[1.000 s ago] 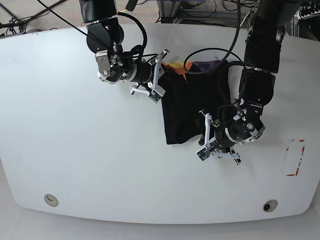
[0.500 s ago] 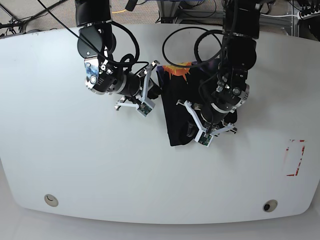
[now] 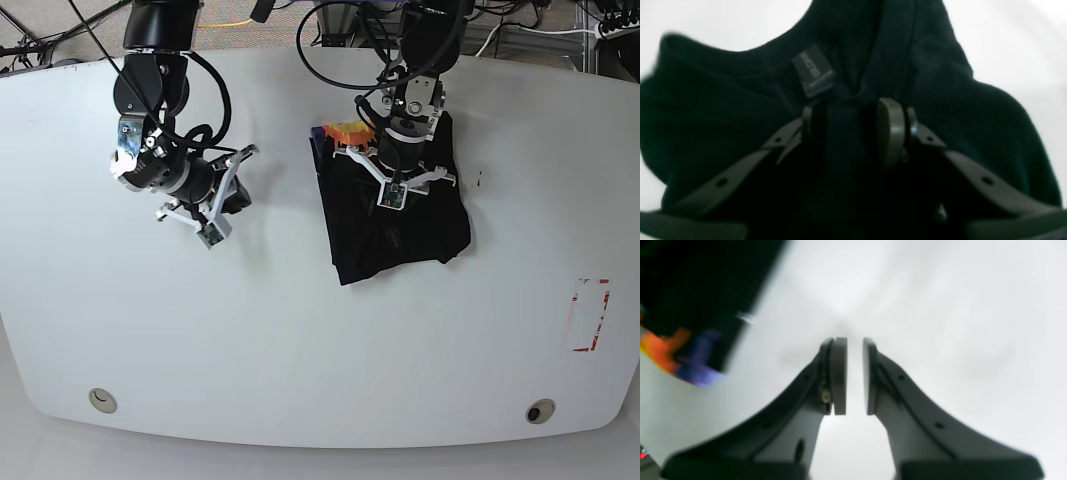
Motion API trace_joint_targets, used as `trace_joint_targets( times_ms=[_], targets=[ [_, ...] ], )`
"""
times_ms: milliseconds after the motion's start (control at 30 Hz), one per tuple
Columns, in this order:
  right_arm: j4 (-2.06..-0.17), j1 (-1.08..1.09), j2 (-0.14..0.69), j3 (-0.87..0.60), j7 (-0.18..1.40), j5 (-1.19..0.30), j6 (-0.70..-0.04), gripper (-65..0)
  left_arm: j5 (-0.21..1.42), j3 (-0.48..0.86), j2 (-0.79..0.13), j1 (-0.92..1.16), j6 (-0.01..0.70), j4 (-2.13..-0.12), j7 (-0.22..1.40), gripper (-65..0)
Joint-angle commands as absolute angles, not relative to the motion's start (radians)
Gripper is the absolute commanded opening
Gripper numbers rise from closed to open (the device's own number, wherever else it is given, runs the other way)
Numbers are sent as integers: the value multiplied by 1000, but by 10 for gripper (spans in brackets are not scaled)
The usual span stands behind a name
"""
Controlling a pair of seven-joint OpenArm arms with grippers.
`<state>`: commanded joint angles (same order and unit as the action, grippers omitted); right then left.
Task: Fold the T-shirt properly
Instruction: 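Carry the folded shirt with the left gripper to the table's edge and release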
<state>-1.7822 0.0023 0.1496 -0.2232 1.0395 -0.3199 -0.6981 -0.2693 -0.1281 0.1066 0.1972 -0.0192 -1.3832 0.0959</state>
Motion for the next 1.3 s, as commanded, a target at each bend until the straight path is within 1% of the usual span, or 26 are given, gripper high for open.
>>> trace_joint_targets(
  times_ms=[100,233,267,333,367,433,633,700,767,900,1133,1200,1300],
  targets=[
    [-1797,2,157,-277,1040,-320,-698,-577,-269,-76,65,209,-15,-1380,99,-418],
    [-1814,-4,203,-282,1041,-320,-698,-577,-269,-7,-25,232,-8,-1392,99,-418],
    [-1814,-5,213,-285,1041,-320,-698,-577,-269,13,-68,237,13,-1395,99,-418],
    [-1814,-5,216,-286,1041,-320,-698,-577,-269,33,-111,237,59,-1395,101,-418],
    [-1814,-5,217,-286,1041,-320,-698,-577,-269,58,-147,237,110,-1395,101,-418],
    [-1817,-7,226,-286,1041,-320,-698,-577,-269,114,-188,237,189,-1394,101,-418],
    [-1830,-28,234,-286,1041,-320,-698,-577,-272,390,-275,228,530,-1374,101,-418],
    [-1833,-33,232,-286,1041,-320,-698,-577,-274,433,-317,197,608,-1359,101,-418],
    [-1853,-36,231,-286,1041,-320,-698,-577,-274,455,-377,166,665,-1326,102,-418],
    [-1883,-65,231,-283,1040,-320,-698,-577,-266,495,-470,124,698,-1225,117,-418],
    [-1926,-91,232,-282,1040,-320,-698,-577,-266,510,-578,-24,698,-1101,117,-418],
    [-1933,-105,232,-282,1040,-320,-698,-577,-265,510,-619,-51,698,-1084,117,-418],
    [-1926,-108,234,-283,1035,-318,-698,-577,-248,504,-648,-85,698,-1087,119,-418]
  ],
)
